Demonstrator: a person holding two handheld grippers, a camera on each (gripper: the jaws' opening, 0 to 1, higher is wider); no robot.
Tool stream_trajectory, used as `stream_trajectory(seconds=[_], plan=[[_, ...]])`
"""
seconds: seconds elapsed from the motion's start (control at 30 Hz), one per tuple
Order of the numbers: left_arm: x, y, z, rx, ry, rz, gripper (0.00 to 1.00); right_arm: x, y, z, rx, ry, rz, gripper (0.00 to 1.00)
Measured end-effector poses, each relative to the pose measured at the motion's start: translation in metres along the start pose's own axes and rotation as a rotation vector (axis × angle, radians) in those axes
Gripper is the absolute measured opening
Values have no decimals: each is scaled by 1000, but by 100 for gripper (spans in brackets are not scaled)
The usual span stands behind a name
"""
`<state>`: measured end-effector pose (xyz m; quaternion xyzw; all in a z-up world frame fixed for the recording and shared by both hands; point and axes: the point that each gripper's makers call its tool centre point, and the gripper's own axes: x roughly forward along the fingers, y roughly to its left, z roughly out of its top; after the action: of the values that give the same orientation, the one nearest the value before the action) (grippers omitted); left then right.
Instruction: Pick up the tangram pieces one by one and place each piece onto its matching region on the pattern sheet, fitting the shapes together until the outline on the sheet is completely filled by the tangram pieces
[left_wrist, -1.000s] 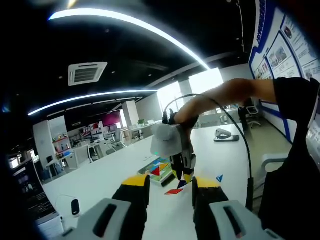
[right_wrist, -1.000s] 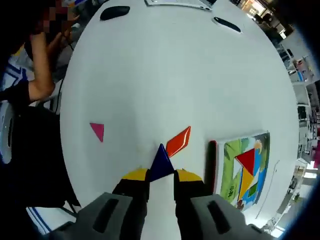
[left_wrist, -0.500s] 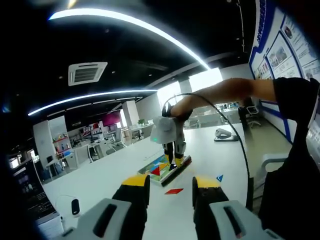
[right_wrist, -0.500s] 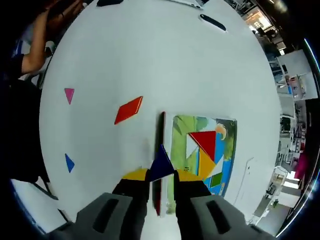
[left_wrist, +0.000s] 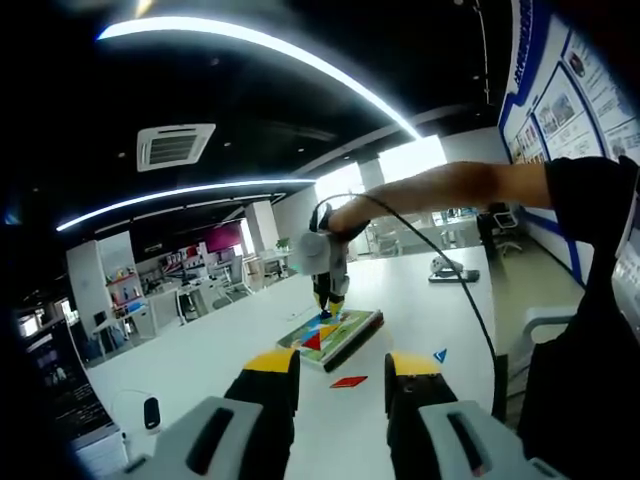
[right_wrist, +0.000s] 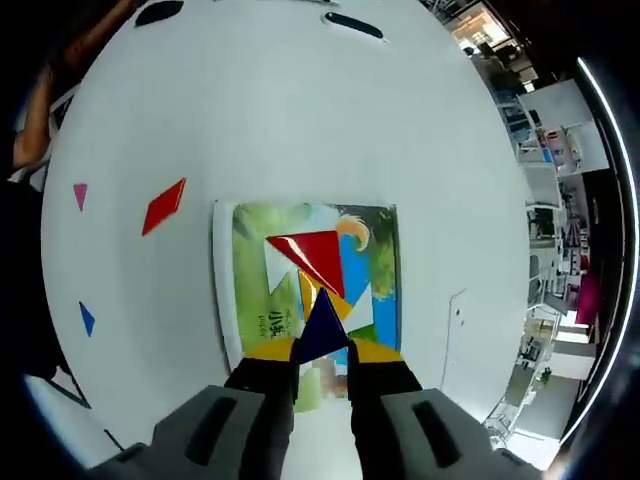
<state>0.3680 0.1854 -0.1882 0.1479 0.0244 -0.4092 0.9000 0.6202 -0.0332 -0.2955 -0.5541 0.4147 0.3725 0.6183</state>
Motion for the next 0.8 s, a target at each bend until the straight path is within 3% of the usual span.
stream_trajectory(seconds=[0.57,0.8], plan=[[-2,2,-2,-6,-1,3,35,39,-31,-3,133,-27,-22,20],[-2,1,-2,-5,-1,3,35,43,-27,-1,152,-33,-16,20]])
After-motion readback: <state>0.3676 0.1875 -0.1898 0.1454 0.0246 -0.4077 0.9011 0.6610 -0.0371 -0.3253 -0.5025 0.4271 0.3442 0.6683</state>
